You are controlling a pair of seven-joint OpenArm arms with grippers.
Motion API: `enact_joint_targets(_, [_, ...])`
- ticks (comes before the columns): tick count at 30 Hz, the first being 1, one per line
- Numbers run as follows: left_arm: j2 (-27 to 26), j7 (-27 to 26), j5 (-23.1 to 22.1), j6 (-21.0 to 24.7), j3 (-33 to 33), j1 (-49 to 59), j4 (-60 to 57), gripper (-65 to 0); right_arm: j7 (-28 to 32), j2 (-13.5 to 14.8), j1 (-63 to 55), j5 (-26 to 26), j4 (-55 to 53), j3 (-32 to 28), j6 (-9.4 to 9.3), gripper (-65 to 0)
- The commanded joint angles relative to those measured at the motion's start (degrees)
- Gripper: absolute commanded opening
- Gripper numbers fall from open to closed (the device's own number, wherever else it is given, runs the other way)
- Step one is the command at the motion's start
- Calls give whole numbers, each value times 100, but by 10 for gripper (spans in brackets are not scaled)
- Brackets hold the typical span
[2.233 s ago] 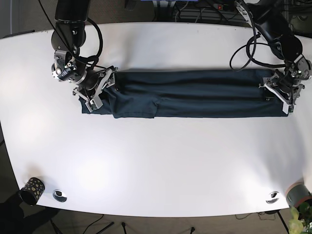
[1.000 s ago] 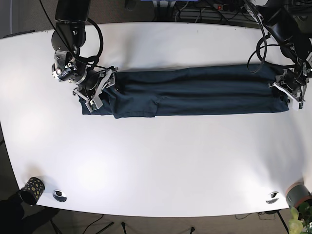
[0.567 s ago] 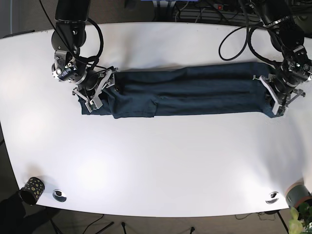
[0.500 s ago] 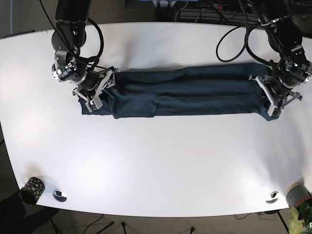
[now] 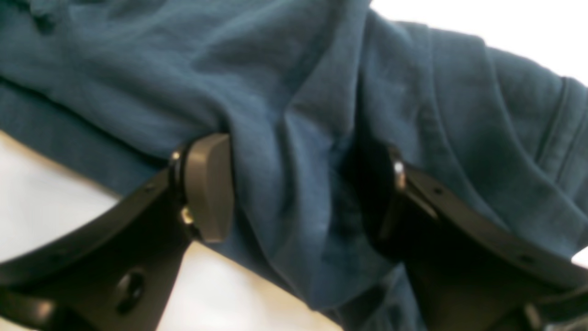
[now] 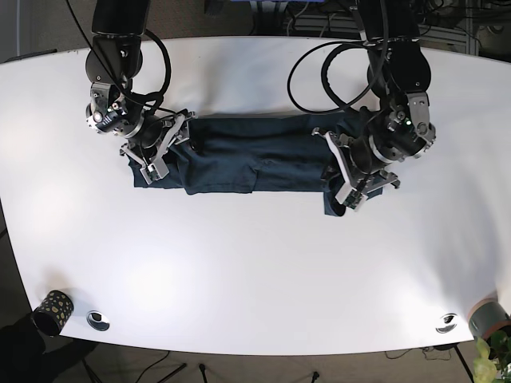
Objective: Fold the T-shirt properly
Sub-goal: 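Fold the strip's end with the left gripper toward the right gripper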
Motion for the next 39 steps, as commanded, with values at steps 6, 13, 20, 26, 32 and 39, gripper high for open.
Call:
enact_joint_targets(6, [236,-447,32,271,399,-204,-586,-608,18,49,36,42,83,18,12,-258])
enact_joint_targets(13, [227,-456,32,711,821,-388,-929,-497,27,49,-16,42,91,18,12,-258])
enact_joint_targets(20, [245,-456,-3,1159,1269,-380,-700,-240,27,49,-16,42,91,9,12,-258])
enact_joint_targets(26, [227,-245,-3,1150,1779,-292,205,-242,27,49,-16,42,83,9,12,-258])
enact_joint_targets(32, [148,-157,23,1150,1313,-274,416,-242,27,49,-16,42,83,9,12,-258])
enact_joint_targets(39, [34,-166,32,1159,-6,-256,3,-353,44,40,-16,42,83,9,12,-258])
